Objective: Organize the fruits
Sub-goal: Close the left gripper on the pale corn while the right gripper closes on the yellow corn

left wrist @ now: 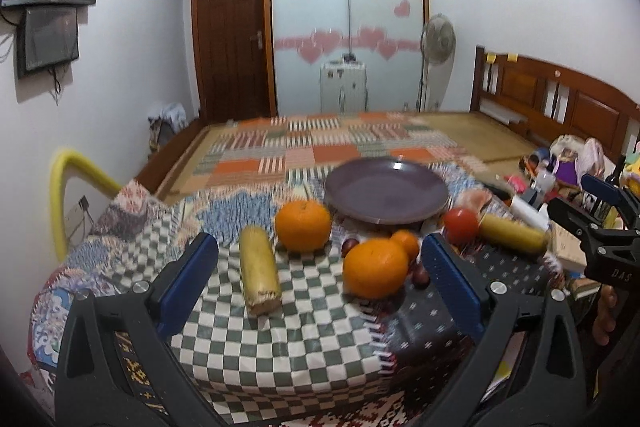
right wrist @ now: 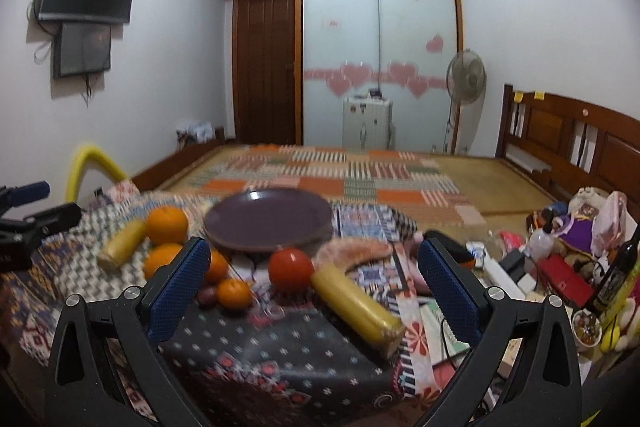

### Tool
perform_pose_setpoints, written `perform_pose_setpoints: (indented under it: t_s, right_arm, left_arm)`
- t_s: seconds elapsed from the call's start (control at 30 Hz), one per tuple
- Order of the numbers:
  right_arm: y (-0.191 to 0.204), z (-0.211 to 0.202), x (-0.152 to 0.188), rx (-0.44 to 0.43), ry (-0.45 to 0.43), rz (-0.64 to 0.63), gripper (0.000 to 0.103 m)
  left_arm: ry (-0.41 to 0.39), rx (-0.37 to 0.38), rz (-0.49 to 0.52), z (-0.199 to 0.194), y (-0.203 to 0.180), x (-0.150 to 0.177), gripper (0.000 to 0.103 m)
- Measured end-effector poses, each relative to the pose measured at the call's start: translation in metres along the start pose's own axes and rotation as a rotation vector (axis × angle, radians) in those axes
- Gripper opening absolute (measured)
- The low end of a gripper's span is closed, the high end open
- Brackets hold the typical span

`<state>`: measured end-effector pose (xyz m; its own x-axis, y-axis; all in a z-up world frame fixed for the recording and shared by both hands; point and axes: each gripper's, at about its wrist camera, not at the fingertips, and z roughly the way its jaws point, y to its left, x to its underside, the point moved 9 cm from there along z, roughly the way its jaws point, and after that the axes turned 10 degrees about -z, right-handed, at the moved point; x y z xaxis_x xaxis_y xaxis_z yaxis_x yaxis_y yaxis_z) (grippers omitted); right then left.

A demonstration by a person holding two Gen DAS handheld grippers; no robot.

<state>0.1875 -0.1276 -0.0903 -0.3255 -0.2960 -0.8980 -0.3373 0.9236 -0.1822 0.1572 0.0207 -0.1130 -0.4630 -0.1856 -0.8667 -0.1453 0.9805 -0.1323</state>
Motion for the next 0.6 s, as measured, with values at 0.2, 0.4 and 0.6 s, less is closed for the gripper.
perform_pose_setpoints:
  t_s: [0.2,0.4,0.6]
  right_arm:
    - [-0.004,0.022,0.028,-0.046,0.11,-0.01,0.098]
    - [-0.011,0.043,0.041,-0.062,0.186,-0.03,0.078]
    - [-0.014,0.062,0.046,-0.097,0.24,-0.051,0.067]
  left_arm:
    - [0.059,-0.007,0.006,0.023,0.014,0.016,0.103]
    - [0.091,-0.027,0.009,0.038,0.031,0.022,0.101]
    - [0.162,-0.038,0.021,0.065,0.046,0.029,0.083]
